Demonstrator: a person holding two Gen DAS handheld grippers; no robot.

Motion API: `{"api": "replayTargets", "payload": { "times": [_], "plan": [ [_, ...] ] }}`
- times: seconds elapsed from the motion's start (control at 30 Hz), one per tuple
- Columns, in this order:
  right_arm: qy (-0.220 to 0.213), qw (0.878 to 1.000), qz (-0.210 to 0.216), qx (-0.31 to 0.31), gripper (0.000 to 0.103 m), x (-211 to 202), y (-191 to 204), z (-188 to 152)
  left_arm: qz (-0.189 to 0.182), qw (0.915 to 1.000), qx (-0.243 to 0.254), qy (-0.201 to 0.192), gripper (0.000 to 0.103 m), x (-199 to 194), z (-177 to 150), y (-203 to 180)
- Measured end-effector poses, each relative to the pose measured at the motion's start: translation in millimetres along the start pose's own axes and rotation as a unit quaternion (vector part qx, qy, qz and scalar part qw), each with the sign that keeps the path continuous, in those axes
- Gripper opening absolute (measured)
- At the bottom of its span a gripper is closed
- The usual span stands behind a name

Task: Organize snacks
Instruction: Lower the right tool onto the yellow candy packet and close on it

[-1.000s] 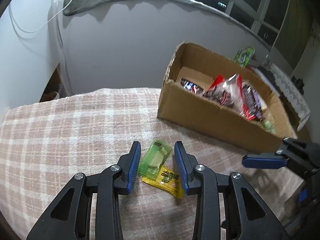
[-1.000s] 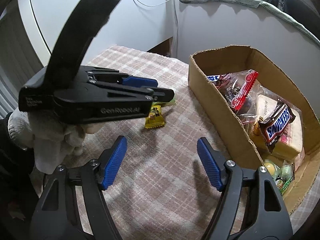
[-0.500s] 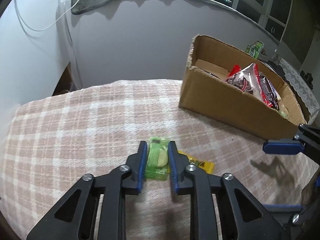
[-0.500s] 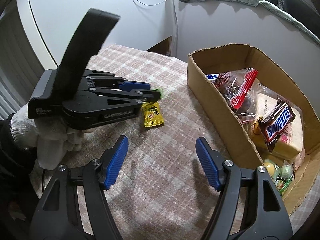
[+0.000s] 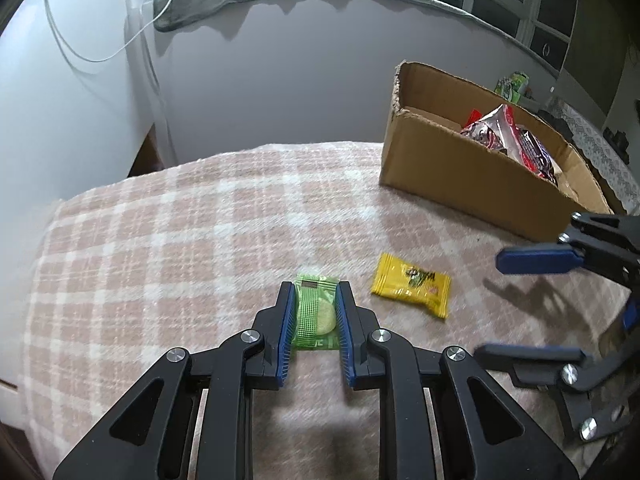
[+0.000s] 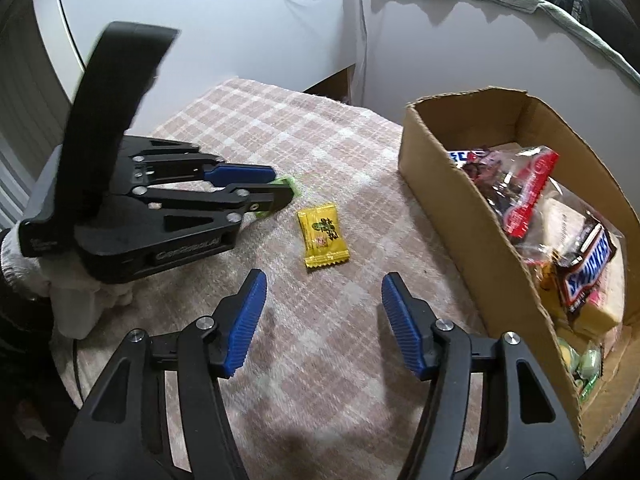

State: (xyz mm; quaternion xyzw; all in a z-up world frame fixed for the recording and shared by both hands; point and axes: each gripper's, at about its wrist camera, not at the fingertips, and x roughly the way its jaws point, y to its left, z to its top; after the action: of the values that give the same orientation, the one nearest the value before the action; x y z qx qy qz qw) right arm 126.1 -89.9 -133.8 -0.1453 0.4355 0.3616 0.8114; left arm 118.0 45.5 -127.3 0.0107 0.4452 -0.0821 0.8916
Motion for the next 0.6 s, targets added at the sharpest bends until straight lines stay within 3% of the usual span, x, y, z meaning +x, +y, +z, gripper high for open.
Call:
{"api": "replayTargets", "payload": {
  "times": [0.1, 0.2, 0.27, 0.37, 0.6],
  "plan": [
    [0.002, 1.000, 0.000, -0.002, 0.063, 7.7, 2.3, 4.0, -0.004, 0.9999, -0.013, -0.005, 0.020, -5.8, -5.8, 7.7],
    [0.004, 1.000, -0.005, -0.005, 0.063, 16.4, 4.4, 7.1, -0.003, 0.9999, -0.015, -0.008, 0.029, -12.0, -9.9, 11.4],
    [0.006, 1.000, -0.005, -0.003, 0.063, 22.8, 4.2, 9.5, -0.005, 0.9998, -0.017, -0.009, 0.043, -16.5, -14.8, 14.3],
    [0.012, 1.000, -0.006, -0.003, 0.053, 33.6, 4.0, 13.0, -0.007, 0.9998, -0.017, -0.013, 0.043, -20.1, -17.7, 16.2],
    [0.010, 0.999, -0.026, -0.019, 0.051, 44.5, 9.2, 23.9, -0.014, 0.9998, -0.010, -0.007, 0.043, -12.6, -13.2, 10.3]
  ]
}}
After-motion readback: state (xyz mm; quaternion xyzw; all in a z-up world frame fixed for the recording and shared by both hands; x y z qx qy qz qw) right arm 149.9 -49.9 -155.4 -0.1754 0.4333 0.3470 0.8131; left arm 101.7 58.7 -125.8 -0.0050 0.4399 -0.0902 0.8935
